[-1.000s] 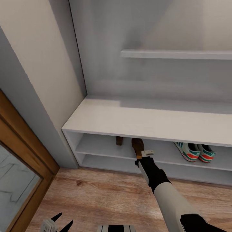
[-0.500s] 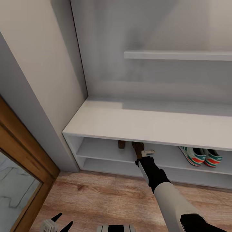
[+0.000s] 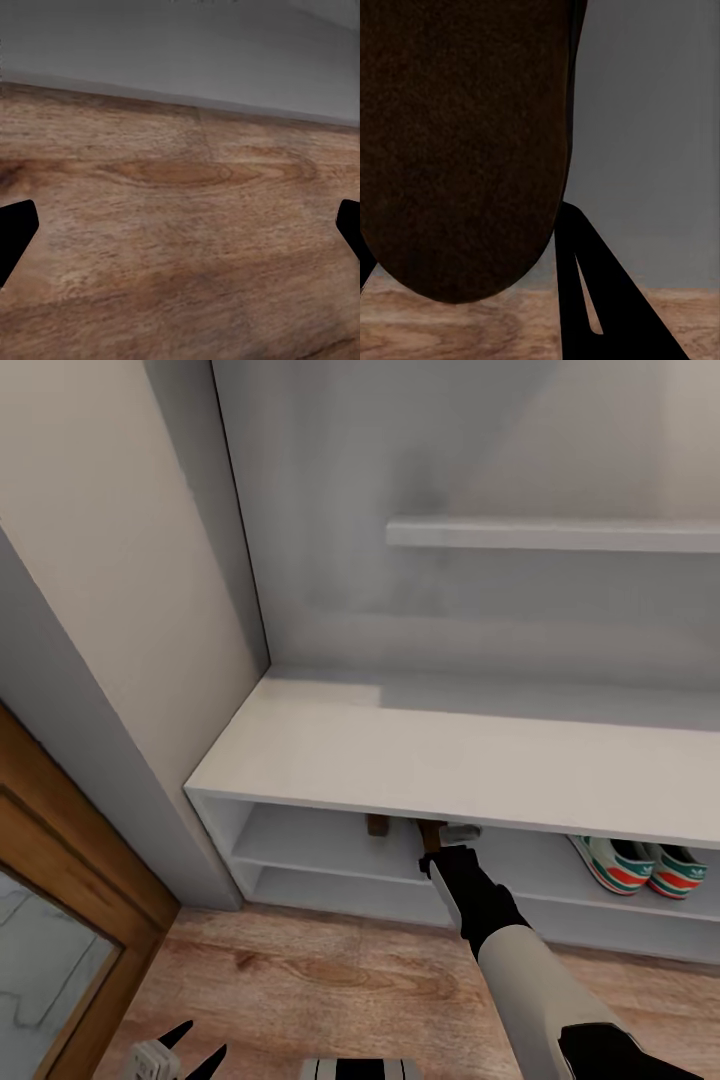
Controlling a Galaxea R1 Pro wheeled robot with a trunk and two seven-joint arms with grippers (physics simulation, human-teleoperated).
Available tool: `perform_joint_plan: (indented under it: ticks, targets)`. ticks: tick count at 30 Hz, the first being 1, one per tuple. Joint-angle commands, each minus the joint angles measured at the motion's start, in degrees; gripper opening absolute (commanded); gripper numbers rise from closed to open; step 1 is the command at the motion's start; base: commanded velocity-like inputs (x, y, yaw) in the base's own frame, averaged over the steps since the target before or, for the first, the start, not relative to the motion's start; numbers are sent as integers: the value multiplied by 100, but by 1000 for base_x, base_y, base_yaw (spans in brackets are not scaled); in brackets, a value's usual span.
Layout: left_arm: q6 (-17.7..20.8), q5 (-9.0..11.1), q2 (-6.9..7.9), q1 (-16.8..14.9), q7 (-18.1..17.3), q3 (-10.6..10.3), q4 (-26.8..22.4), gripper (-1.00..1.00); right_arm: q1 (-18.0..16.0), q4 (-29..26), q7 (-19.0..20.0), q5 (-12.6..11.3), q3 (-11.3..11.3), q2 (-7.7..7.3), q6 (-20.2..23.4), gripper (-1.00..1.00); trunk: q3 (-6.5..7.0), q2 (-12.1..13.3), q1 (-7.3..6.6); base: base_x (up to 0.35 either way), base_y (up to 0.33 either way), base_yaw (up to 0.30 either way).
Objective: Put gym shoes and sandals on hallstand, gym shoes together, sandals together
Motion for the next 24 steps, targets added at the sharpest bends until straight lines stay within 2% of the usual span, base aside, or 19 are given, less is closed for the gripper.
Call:
perform_joint_plan:
  ticks: [1,13,24]
  targets:
    - [-22,12,0,-5,-23,7,7,100,4,-2,13,18,-9,3,36,-100,-6,0,3,144,0,0]
    - [-19,12,0,-3,-30,7,8,100,4,-1,13,16,-9,3,36,-100,-6,0,3,34,0,0]
    - [-14,12,0,-5,-14,7,8,100,4,-1,13,18,-9,3,36,-100,-6,0,3,114,0,0]
